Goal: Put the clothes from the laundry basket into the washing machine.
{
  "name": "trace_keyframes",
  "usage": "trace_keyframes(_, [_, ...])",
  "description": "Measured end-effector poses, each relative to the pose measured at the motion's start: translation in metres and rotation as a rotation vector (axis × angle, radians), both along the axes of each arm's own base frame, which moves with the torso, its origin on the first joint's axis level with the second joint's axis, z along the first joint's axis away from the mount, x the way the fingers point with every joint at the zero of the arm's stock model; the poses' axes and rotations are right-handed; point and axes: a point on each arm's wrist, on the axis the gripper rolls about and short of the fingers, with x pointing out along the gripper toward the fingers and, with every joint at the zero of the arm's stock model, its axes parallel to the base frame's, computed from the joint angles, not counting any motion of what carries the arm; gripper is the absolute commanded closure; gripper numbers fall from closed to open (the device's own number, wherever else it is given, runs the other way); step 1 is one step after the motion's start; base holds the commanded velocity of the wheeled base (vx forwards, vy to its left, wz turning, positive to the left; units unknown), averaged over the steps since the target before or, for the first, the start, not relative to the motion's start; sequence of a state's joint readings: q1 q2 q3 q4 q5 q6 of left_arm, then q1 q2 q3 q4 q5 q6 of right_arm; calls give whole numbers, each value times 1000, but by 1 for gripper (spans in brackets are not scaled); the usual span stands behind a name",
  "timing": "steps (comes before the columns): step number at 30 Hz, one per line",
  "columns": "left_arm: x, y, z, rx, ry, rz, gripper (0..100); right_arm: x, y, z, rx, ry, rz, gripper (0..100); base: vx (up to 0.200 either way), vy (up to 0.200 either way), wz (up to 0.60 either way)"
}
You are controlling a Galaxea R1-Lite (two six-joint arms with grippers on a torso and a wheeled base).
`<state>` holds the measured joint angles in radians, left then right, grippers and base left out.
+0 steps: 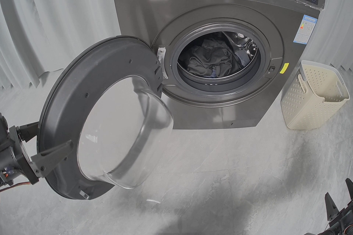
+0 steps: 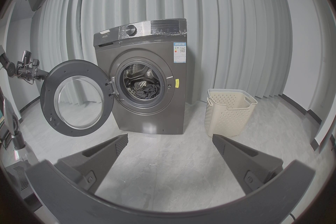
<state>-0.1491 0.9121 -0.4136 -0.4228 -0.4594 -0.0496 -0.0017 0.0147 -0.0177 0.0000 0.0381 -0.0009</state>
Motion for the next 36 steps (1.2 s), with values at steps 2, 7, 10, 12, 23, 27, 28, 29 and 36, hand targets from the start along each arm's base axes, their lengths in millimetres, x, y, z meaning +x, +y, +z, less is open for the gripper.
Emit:
trace_keyframes(2, [-3, -5, 0, -4, 1, -58, 0, 0, 0, 0, 0, 0, 0, 0, 0, 0, 0])
trace_keyframes(7, [-12, -16, 0, -24, 2, -185, 0, 0, 0, 0, 0, 0, -1, 0, 0, 0, 0])
trace_keyframes(10, [-15, -18, 3, -54, 4, -215, 0, 0, 0, 0, 0, 0, 0, 0, 0, 0, 0])
trace_keyframes(12, [-18, -18, 6, -75, -2, -223, 0, 0, 0, 0, 0, 0, 0, 0, 0, 0, 0])
trace_keyframes(23, [-28, -3, 20, -138, -70, -31, 0, 0, 0, 0, 0, 1, 0, 0, 0, 0, 0])
trace_keyframes(27, [-22, 4, 15, -67, -88, 78, 0, 0, 0, 0, 0, 1, 0, 0, 0, 0, 0])
trace_keyframes(28, [-19, 5, 13, -45, -84, 96, 0, 0, 0, 0, 0, 1, 0, 0, 0, 0, 0])
trace_keyframes(29, [-17, 5, 10, -23, -77, 106, 0, 0, 0, 0, -1, 1, 0, 0, 0, 0, 0])
trace_keyframes(36, [1, -2, -9, 72, -4, 61, 0, 0, 0, 0, 0, 1, 0, 0, 0, 0, 0])
